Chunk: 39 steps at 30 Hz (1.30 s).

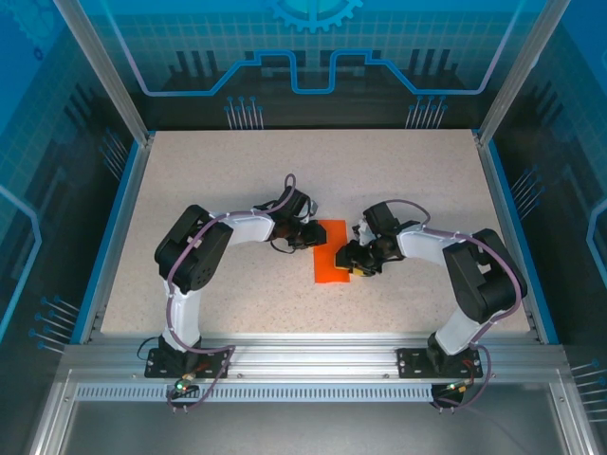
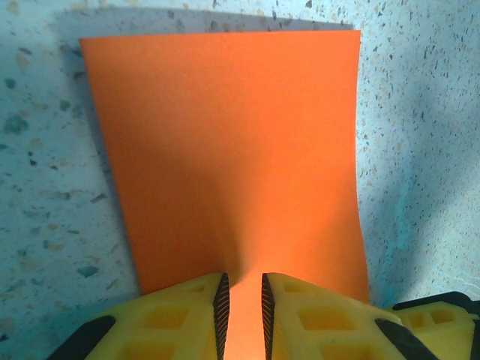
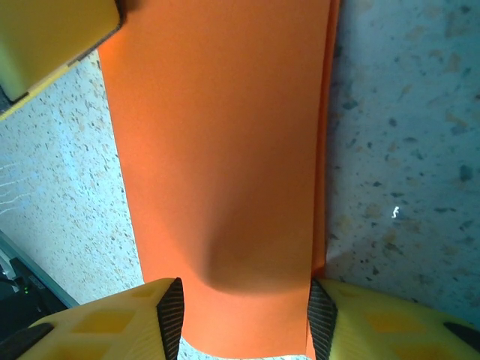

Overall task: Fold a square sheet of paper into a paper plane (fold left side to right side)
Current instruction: Fold the triangle a second time at the center of the table.

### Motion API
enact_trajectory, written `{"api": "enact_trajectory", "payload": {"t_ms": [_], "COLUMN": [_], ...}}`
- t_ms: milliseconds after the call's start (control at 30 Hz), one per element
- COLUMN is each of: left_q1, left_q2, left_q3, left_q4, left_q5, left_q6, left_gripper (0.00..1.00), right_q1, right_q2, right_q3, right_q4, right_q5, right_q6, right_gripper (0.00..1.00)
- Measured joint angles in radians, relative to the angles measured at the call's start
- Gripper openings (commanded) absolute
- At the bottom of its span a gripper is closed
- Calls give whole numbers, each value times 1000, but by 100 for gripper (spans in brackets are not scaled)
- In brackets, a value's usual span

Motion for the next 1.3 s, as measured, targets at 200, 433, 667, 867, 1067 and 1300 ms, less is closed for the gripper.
{"api": "enact_trajectory", "payload": {"t_ms": [200,433,667,867,1067,1300], "left_q1": [-1,-3,0,1,-101,-362], "left_q2": [0,-28,-167,-416,-611,-652], "left_q3": [0,0,-47,-251,-408,-434], "left_q4": [8,-5,14,98,127,114], "left_q5": [10,14,5,-40,-124,-294], "left_q6": [5,54,90,134,239,366], "left_gripper": [27,39,48,58,64,72], "right_q1": [-1,-18,-50,-71,-86,-87], "right_q2": [-1,-2,-1,5,37,60], "right_q3": [0,0,5,38,113,147], "right_q4": [59,77,95,100,77,61], "right_q5": [-23,-51,-103,-131,-145,-151], "right_q6": [18,18,20,27,30,37], "right_gripper": [51,51,51,49,49,48]}}
